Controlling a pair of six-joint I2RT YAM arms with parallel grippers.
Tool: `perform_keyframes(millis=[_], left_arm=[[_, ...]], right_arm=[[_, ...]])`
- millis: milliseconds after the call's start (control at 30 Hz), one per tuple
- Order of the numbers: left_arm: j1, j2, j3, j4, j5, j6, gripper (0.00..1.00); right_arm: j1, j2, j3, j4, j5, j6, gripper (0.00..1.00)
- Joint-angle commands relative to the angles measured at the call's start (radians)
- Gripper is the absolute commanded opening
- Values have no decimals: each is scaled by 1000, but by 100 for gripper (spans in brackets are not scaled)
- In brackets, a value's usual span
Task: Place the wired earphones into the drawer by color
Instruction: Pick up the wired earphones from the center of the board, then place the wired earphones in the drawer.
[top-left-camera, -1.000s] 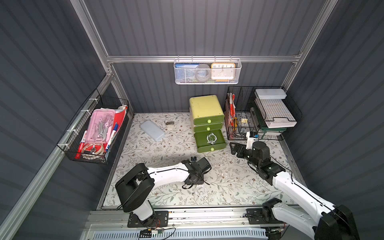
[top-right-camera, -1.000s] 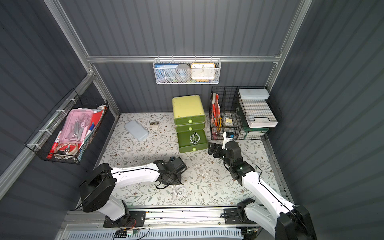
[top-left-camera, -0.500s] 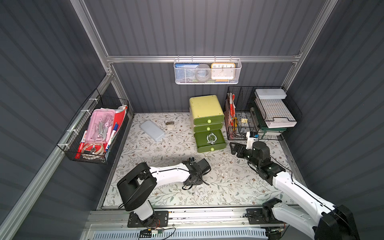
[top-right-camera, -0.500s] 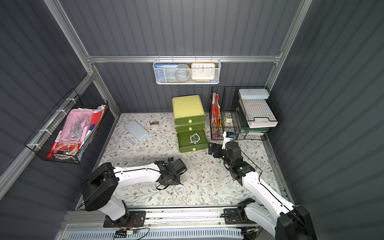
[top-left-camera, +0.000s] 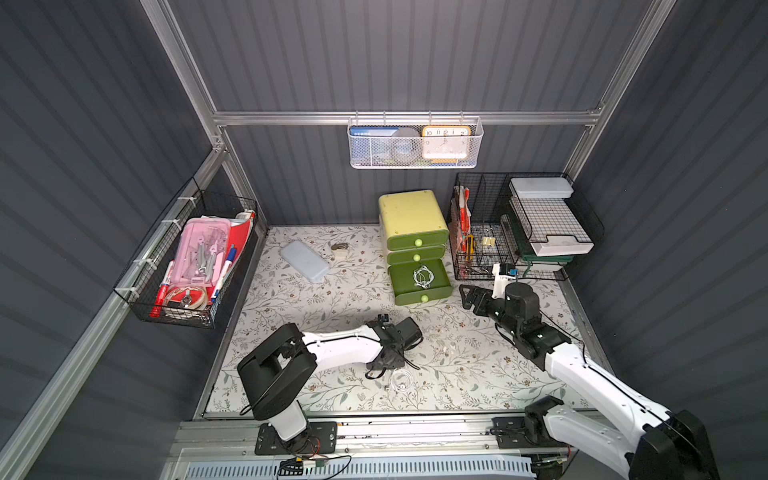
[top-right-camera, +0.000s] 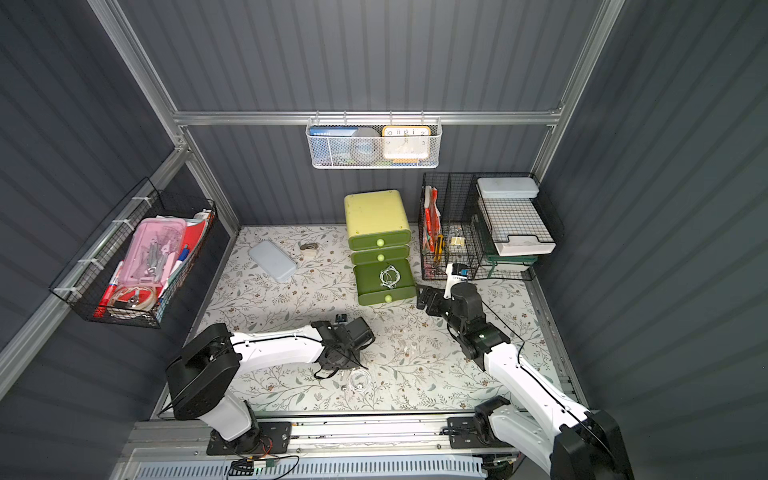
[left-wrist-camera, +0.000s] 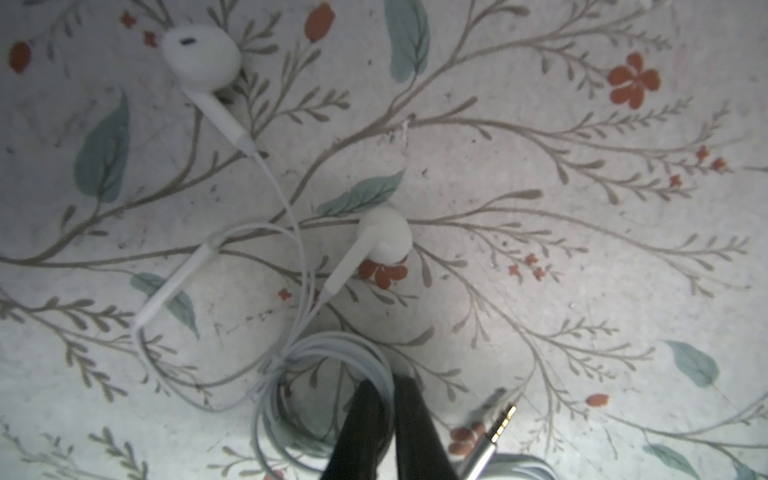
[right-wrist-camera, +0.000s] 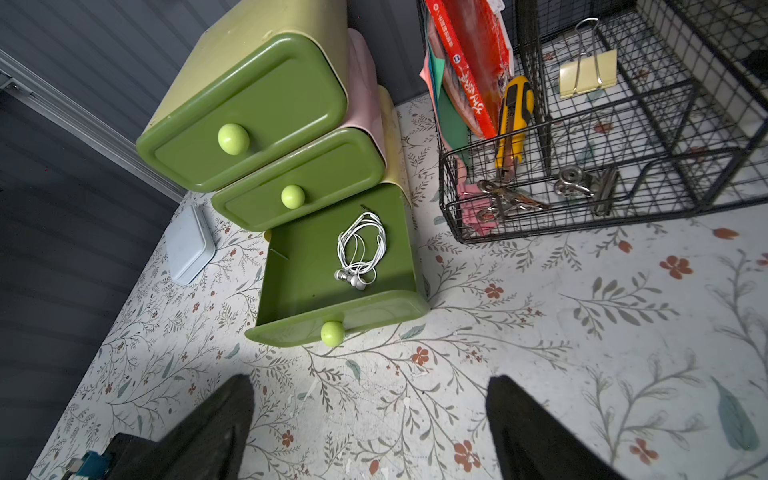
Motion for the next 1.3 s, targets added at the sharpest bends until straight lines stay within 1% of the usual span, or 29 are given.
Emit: perform_keyframes(millis=[0,300,533,833,1100,1267], left_arm=[[5,39,5,-34,-7,0,10],[4,13,71,-74,-65,8,0],[5,-27,131,-113,-110,16,0],[3,-47,250,-194,-181,38,0],[4,-16,372,-257,-251,70,0],[4,17,463,-263,-281,127,0]], right_arm=[[-3,-18,-11,7,4,2,92],[-3,-21,-11,5,3,0,92],[-3,-20,-13,6,5,0,92],[-3,-24,-13,4,5,0,92],[-3,-25,-13,4,5,0,92],[-3,-29,-13,3,6,-1,92]])
